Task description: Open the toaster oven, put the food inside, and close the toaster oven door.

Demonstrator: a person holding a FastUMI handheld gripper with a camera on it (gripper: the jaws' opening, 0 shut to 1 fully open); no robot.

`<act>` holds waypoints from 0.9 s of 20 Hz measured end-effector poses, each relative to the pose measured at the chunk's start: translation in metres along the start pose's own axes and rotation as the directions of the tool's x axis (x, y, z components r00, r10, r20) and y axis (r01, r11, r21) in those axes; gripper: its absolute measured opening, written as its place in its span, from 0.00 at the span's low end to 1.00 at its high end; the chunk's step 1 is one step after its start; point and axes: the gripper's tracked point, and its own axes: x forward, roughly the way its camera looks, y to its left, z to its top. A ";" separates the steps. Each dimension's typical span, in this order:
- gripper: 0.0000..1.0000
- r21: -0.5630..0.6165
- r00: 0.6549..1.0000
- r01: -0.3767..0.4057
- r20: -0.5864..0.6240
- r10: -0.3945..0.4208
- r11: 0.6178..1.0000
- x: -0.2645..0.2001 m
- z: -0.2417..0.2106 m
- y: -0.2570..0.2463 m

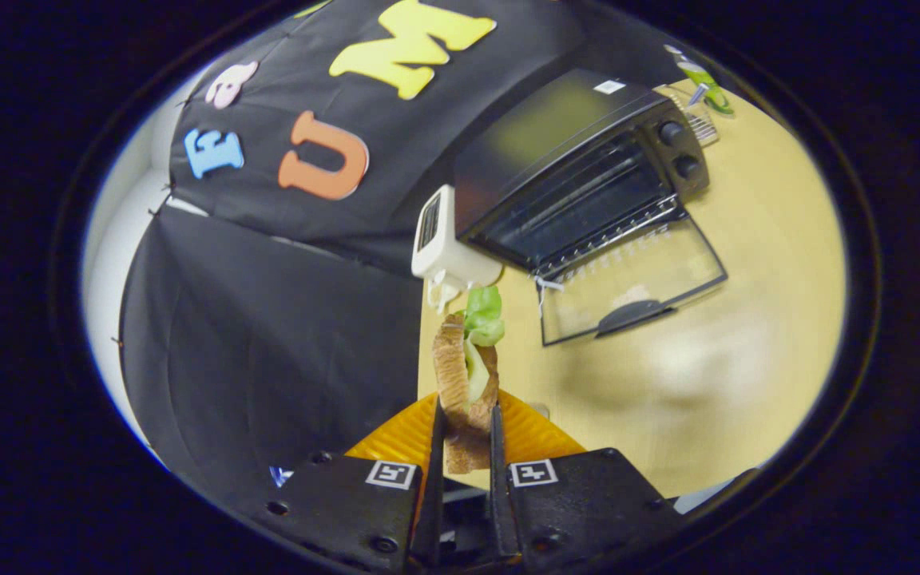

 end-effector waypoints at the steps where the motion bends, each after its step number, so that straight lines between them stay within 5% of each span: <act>1: 0.30 0.043 0.999 -0.008 0.054 0.006 0.999 0.002 0.013 -0.009; 6: 0.29 0.219 0.973 -0.042 0.231 -0.010 0.975 0.043 0.078 -0.061; 8: 0.29 0.247 0.966 -0.025 0.257 -0.041 0.969 0.059 0.090 -0.081; 12: 0.29 0.312 0.925 -0.131 0.381 0.003 0.941 0.086 0.143 -0.093; 18: 0.29 0.361 0.880 -0.180 0.476 -0.014 0.915 0.128 0.180 -0.115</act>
